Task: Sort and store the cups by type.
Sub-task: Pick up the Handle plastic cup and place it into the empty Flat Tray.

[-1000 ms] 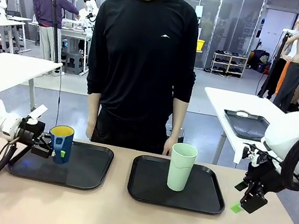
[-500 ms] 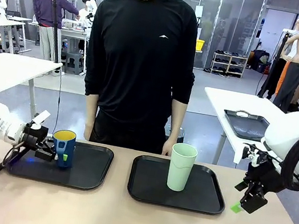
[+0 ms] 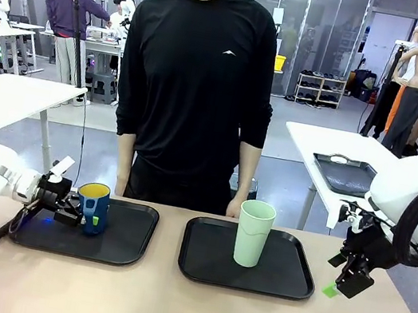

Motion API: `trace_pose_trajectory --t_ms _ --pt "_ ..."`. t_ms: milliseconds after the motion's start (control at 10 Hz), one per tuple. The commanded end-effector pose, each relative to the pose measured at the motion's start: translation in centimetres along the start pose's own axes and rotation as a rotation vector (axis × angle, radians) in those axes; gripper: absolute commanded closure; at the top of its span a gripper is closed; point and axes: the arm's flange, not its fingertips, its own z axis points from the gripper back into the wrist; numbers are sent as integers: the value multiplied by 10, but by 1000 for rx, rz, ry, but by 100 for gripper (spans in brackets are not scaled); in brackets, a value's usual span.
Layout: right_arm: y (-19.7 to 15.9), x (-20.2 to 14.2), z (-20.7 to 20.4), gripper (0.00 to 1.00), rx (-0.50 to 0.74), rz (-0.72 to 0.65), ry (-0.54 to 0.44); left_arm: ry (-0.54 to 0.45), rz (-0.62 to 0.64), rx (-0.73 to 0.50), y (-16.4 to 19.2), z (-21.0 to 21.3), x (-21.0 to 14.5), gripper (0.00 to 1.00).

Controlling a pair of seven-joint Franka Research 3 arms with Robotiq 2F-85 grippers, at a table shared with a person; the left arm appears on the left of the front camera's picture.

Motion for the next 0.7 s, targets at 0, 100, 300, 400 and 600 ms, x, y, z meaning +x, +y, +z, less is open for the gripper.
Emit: trace_pose_trajectory --t_ms 0,100,300,400,600 --pt "-1 1 -1 0 -8 -7 7 -5 -21 24 5 -4 -8 29" --pt "-1 1 -1 0 -8 -7 7 5 -21 29 5 -3 -10 29" --pt "-1 1 -1 0 -8 -7 7 -5 -14 39 4 -2 -13 26" --pt "-1 1 -1 0 -8 -7 7 -5 -9 36 4 -1 -13 10" --pt "-1 1 -1 0 -8 -7 7 1 -9 31 3 0 -12 0"
